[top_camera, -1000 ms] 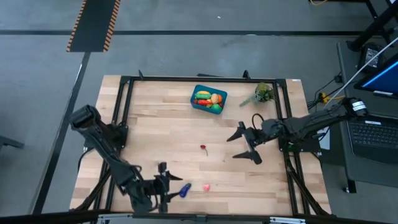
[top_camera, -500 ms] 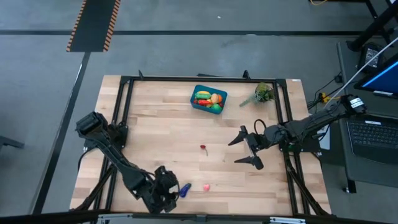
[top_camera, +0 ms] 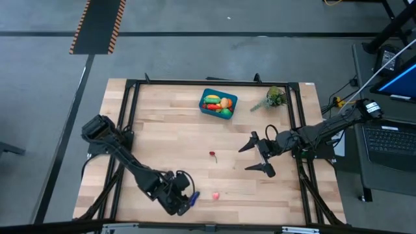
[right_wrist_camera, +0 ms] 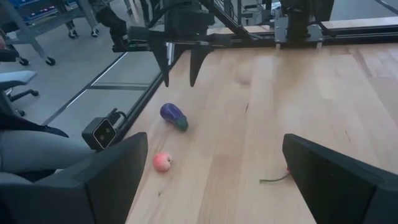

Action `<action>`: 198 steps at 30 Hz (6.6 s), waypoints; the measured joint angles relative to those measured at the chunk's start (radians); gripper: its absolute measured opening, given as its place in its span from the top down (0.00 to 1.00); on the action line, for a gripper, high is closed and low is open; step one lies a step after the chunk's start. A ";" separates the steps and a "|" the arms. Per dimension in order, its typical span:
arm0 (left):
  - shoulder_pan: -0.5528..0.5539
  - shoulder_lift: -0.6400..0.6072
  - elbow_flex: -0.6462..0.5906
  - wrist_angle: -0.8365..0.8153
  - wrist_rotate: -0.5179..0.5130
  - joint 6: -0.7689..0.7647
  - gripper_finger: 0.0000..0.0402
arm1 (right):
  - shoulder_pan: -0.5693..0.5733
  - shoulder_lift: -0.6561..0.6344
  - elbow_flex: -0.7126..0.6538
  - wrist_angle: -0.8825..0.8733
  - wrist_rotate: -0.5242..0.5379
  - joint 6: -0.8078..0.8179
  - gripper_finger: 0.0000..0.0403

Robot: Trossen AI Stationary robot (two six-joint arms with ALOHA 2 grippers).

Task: Pick and placing Produce into tupperware
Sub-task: Put the blue eggplant into the blue bin

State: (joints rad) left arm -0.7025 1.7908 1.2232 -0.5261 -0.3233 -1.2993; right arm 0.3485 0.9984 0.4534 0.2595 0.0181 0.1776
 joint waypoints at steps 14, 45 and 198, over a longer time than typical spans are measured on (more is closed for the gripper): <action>0.038 0.000 0.000 0.030 0.000 -0.024 0.45 | 0.000 0.000 0.000 -0.002 0.000 -0.002 0.07; 0.071 0.084 -0.001 0.153 0.102 -0.034 0.45 | 0.000 0.000 0.000 -0.010 -0.003 0.001 0.07; 0.575 -0.221 -0.469 1.004 0.307 1.194 0.75 | -0.006 0.001 0.000 -0.002 0.000 -0.113 0.07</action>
State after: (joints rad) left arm -0.1271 1.5696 0.7540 0.4780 -0.0162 -0.1052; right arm 0.3429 0.9989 0.4538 0.2577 0.0185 0.0645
